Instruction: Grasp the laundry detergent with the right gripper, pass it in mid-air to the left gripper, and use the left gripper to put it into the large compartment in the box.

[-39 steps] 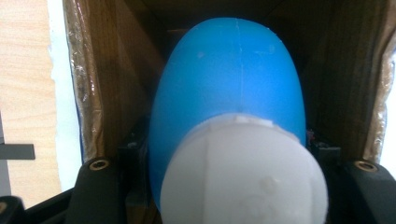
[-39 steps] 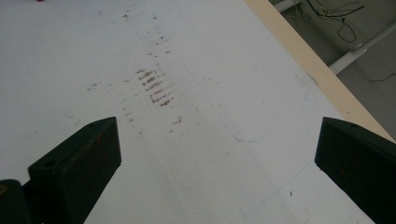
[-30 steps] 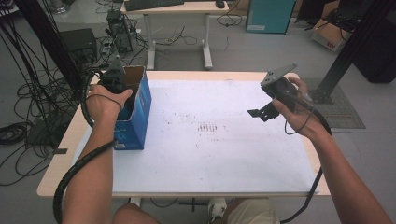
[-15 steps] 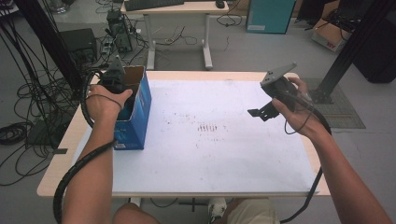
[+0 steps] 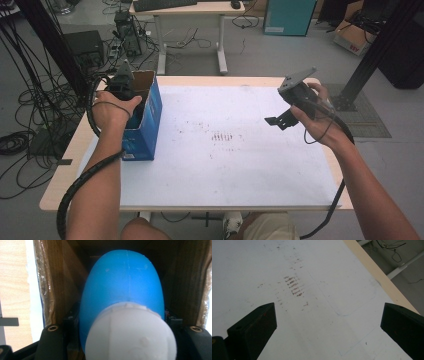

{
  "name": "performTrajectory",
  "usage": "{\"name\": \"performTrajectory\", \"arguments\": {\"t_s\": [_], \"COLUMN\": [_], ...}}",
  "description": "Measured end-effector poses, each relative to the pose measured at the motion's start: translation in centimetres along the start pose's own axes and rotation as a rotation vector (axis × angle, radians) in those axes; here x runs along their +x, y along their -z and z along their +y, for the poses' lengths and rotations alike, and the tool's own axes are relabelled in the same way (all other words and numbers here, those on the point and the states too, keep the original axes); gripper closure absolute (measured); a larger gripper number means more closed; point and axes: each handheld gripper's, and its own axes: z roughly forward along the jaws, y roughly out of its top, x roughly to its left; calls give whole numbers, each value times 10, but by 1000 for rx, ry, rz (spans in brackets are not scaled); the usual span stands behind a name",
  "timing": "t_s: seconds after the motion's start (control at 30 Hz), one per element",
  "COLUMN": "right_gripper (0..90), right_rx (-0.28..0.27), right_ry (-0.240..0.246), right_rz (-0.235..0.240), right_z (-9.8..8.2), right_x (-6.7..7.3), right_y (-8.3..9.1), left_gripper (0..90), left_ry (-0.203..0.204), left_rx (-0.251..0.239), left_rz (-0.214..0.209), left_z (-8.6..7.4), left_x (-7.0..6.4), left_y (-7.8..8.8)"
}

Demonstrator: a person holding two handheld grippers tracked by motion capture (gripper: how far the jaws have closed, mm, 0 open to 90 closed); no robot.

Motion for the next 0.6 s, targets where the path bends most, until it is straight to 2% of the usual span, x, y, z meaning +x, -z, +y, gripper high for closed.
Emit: {"name": "performTrajectory", "arguments": {"t_s": [0.23, 0.6], "right_gripper": [3, 3], "right_rx": [2, 2], "right_ry": [-11, -2], "right_rz": [-3, 3], "right_z": [0, -1], "right_x": [0, -2], "right_y": [0, -2], "left_gripper": [365, 364], "left_ry": [-2, -5], "left_rx": [2, 1], "left_rz": [4, 6], "left_z": [0, 0], "left_x": [0, 0], "left_y": [0, 0]}}
